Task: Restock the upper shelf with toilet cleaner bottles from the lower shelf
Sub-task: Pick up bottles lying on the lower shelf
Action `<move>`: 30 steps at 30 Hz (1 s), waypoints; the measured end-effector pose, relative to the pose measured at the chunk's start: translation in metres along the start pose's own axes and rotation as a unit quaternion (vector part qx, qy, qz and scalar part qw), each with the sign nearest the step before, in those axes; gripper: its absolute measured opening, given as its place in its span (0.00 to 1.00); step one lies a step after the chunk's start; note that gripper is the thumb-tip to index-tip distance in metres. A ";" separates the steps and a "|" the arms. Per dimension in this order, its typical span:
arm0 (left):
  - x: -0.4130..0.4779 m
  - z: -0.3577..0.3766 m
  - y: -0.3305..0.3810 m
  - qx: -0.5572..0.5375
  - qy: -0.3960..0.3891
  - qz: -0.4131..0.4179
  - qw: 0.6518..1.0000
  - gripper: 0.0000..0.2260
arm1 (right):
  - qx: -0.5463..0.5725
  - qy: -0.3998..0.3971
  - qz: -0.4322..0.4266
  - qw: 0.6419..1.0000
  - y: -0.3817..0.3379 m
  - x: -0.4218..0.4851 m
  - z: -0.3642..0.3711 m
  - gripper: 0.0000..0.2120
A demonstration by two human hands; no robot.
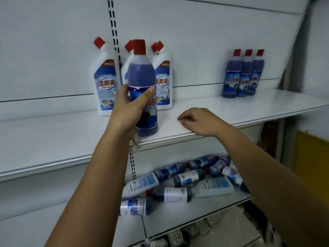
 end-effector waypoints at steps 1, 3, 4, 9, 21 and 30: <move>0.002 0.017 -0.001 0.001 -0.008 0.002 1.000 0.25 | -0.004 0.003 0.004 1.000 0.015 -0.003 -0.009 0.15; 0.004 0.052 -0.001 -0.002 -0.029 0.007 1.000 0.22 | -0.012 0.013 0.011 1.000 0.046 -0.010 -0.030 0.15; 0.006 0.071 -0.002 -0.008 -0.038 0.007 0.999 0.20 | -0.013 0.019 0.017 1.000 0.063 -0.013 -0.041 0.14; 0.017 0.165 -0.005 -0.035 -0.041 -0.016 0.998 0.18 | 0.003 0.042 0.035 0.999 0.145 -0.030 -0.094 0.14; 0.075 0.382 -0.017 -0.024 -0.084 -0.036 0.996 0.27 | -0.025 0.040 0.088 0.995 0.323 -0.044 -0.203 0.17; 0.137 0.474 -0.004 0.164 -0.155 0.018 0.974 0.30 | -0.046 -0.003 0.102 0.994 0.395 -0.004 -0.238 0.19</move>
Point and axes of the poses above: each hand's wrist, its own x-axis towards the middle knuckle, its own z-axis out of the palm, y = z × x, the point moved 4 cm from there along x, towards the middle knuckle, and after that the axes turned 8 degrees about x, right-handed, at the moved point
